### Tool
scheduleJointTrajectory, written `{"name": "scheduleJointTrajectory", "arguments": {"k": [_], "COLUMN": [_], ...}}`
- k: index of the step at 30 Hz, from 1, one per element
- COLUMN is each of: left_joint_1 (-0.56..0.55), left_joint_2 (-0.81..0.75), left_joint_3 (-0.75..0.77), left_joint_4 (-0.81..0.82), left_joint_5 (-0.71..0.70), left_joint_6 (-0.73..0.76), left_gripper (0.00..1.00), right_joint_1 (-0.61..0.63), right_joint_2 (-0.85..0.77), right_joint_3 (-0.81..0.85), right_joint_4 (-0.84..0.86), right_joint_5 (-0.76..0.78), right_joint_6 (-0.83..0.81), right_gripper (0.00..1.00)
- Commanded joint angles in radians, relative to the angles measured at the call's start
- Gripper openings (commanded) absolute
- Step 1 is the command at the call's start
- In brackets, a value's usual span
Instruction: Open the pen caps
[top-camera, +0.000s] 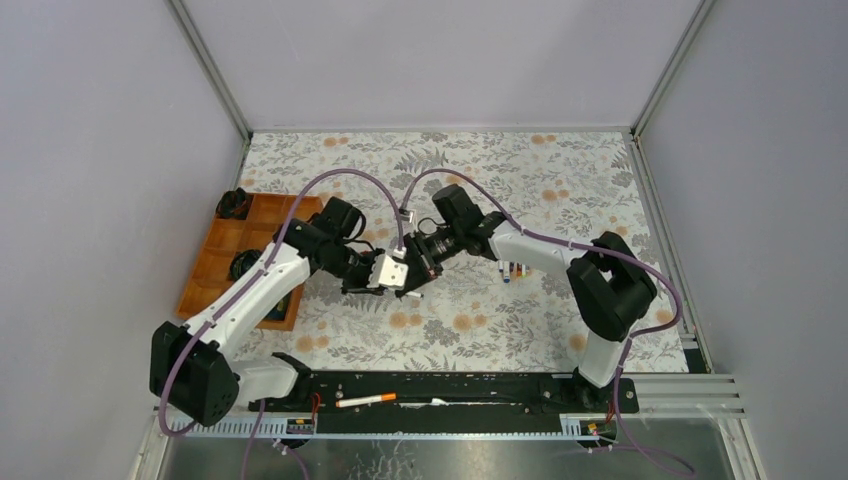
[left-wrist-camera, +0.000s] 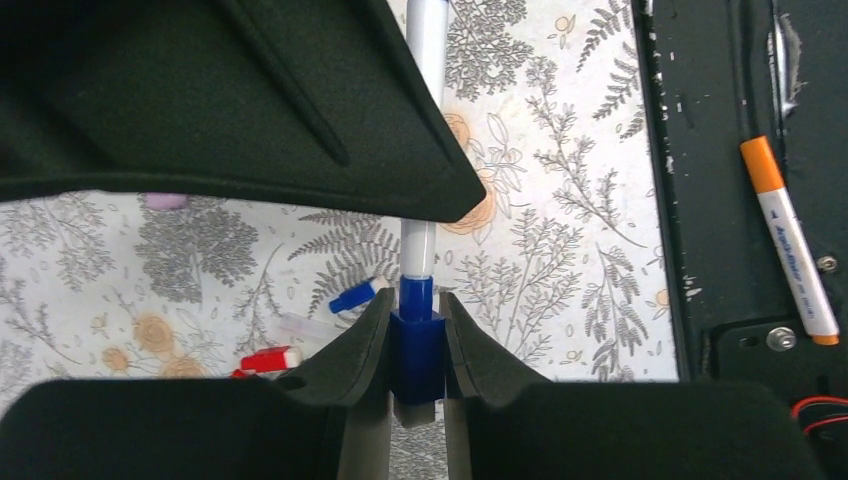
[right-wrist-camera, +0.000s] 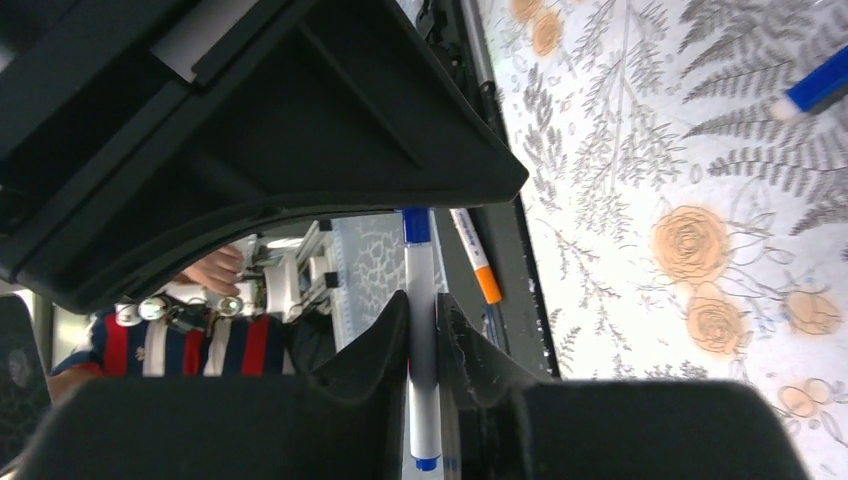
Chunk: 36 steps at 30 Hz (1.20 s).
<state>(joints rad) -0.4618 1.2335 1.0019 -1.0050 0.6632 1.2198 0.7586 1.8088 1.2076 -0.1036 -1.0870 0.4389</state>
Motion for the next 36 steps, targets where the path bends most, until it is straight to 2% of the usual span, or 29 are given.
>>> {"name": "scheduleJointTrajectory", "arguments": {"k": [1,5,8,12,15,16,18,19,21,24,29,33,36], "left_joint_1": [0.113,0.213,0.236,0.236,0.228,0.214,0.169,0.137,0.053,0.010,-0.020,-0.031,-0.044], "left_joint_2": [0.021,0.052,0.063,0.067,0.066,0.061,0.038,0.020,-0.023,-0.017,-0.013,-0.006,0.000], "left_joint_3": [0.068,0.098,0.089,0.051,0.036,0.036,0.026,0.012,-0.022,-0.018,-0.028,-0.030,-0.032], "left_joint_4": [-0.035,-0.063,-0.054,-0.016,0.005,0.006,0.015,0.045,0.106,0.132,0.165,0.147,0.116], "left_joint_5": [-0.171,-0.224,-0.238,-0.187,-0.098,-0.054,0.025,0.045,0.056,0.078,0.069,0.062,0.064], "left_joint_6": [0.140,0.217,0.230,0.211,0.160,0.129,0.072,0.026,-0.045,-0.120,-0.136,-0.116,-0.090], "left_gripper": [0.00,0.00,0.00,0.00,0.00,0.08,0.36,0.46,0.60,0.69,0.75,0.73,0.66], "right_joint_1": [-0.039,-0.059,-0.085,-0.117,-0.130,-0.129,-0.125,-0.117,-0.089,-0.042,-0.016,-0.013,-0.013], "right_joint_2": [-0.086,-0.125,-0.137,-0.153,-0.158,-0.154,-0.140,-0.129,-0.096,-0.053,-0.008,0.011,0.021], "right_joint_3": [-0.079,-0.109,-0.123,-0.127,-0.126,-0.120,-0.114,-0.107,-0.069,-0.014,0.027,0.052,0.065], "right_joint_4": [-0.210,-0.272,-0.286,-0.296,-0.271,-0.264,-0.216,-0.188,-0.167,-0.148,-0.088,-0.083,-0.075], "right_joint_5": [0.021,0.049,0.062,0.073,0.075,0.074,0.066,0.059,0.052,0.042,0.016,0.012,0.007], "right_joint_6": [-0.061,-0.100,-0.110,-0.116,-0.096,-0.086,-0.046,-0.020,-0.008,0.004,0.054,0.064,0.074], "right_gripper": [0.00,0.00,0.00,0.00,0.00,0.00,0.00,0.00,0.00,0.00,0.00,0.00,0.00]}}
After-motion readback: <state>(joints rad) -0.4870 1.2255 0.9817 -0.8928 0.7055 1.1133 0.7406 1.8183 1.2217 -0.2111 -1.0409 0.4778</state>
